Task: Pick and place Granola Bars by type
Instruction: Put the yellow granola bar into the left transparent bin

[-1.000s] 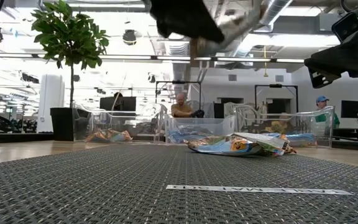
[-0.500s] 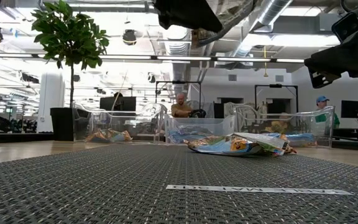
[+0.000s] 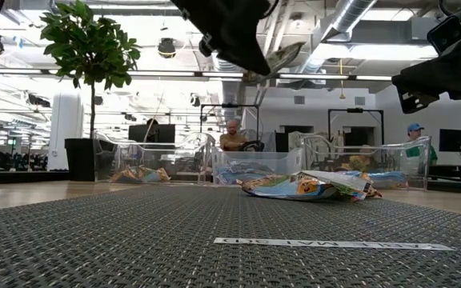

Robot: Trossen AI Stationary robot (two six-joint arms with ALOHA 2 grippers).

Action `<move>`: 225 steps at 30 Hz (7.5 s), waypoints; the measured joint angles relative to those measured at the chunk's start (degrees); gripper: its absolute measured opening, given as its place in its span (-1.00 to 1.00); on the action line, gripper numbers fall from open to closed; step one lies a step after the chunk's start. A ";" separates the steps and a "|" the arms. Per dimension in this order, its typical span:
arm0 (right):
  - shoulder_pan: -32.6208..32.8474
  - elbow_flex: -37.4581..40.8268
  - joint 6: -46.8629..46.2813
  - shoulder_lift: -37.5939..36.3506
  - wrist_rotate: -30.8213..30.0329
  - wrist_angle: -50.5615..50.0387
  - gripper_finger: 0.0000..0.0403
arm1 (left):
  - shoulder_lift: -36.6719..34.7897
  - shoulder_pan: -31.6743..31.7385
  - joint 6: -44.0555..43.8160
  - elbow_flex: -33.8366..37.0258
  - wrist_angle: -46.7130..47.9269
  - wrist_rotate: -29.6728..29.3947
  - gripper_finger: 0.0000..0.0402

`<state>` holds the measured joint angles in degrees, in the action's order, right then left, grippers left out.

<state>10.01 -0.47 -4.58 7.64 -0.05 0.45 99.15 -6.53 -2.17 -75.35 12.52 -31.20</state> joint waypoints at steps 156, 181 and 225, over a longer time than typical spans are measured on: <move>0.01 0.00 0.00 0.20 0.02 -0.02 -0.67 | -22.21 10.30 10.22 28.76 -13.37 19.52 -0.18; 0.00 0.00 0.00 0.21 0.02 -0.01 -0.67 | -22.21 -9.25 13.84 28.76 -10.46 20.22 -0.18; 0.01 0.02 0.00 0.20 0.00 0.02 -0.67 | 18.62 -3.03 35.59 -7.12 12.65 18.70 -0.18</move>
<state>10.02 -0.45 -4.58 7.84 -0.05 0.47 117.78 -9.56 33.42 -82.47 25.17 -12.50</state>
